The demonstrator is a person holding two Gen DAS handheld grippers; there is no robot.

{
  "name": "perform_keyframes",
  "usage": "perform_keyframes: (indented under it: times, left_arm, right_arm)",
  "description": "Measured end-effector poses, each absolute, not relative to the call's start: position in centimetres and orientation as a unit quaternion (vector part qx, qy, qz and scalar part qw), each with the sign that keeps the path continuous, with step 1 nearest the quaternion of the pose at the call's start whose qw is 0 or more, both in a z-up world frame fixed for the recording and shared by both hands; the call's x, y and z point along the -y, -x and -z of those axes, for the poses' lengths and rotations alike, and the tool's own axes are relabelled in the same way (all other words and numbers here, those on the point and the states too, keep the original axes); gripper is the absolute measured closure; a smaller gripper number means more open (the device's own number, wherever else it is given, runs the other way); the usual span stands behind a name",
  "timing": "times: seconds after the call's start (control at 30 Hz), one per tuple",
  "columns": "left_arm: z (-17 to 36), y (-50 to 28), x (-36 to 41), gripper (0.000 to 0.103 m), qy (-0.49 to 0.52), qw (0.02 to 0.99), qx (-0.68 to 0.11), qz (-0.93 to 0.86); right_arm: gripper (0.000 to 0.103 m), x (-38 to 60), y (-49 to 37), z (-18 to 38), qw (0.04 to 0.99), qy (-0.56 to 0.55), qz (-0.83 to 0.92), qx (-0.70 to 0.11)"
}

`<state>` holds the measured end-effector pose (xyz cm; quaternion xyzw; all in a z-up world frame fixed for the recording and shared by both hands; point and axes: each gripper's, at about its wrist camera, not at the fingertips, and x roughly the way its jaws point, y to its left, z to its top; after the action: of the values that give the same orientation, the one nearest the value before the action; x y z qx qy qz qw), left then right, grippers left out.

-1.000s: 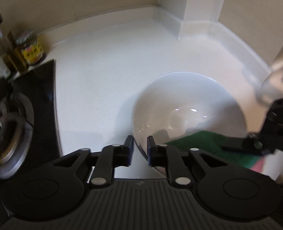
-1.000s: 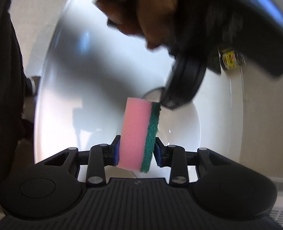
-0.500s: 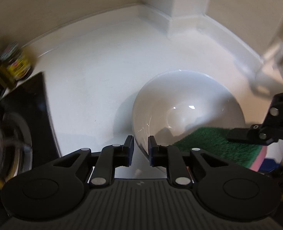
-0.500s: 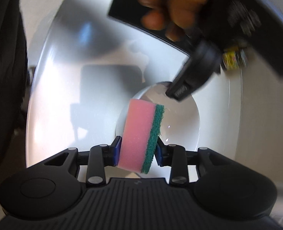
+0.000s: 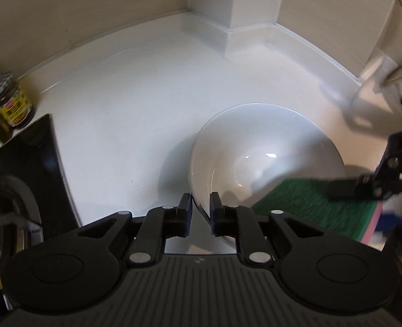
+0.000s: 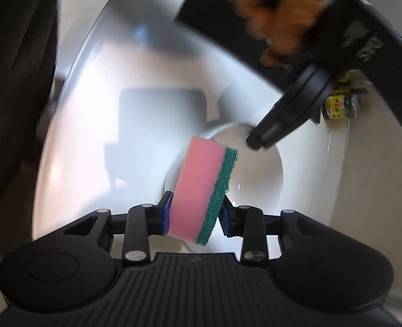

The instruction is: Clean bowl

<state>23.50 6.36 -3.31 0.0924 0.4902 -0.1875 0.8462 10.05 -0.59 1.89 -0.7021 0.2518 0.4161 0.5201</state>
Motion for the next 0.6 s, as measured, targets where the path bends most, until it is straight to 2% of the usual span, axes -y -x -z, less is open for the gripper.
perform_keyframes:
  times: [0.33,0.4,0.5,0.6]
  left_arm:
    - [3.5,-20.2,-6.2,0.087,-0.027,0.878,-0.467,0.107]
    - [3.5,-20.4,-6.2,0.092,-0.031,0.880,-0.463,0.106]
    - [3.5,-21.1,-6.4,0.095,-0.053,0.877,-0.461,0.124]
    - [3.3,-21.8,-6.9,0.093,-0.068,0.867,-0.465,0.164]
  right_arm:
    - [0.073,-0.3,-11.3,-1.8,0.572,0.658,-0.391,-0.294]
    - [0.073,-0.6,-11.3,-1.8,0.574,0.655,-0.391,-0.298]
    - [0.073,-1.0,-10.6,-1.8,0.570,0.659,-0.405,-0.277]
    - [0.073,0.0,-10.0,-1.9,0.552,0.675,-0.419,-0.252]
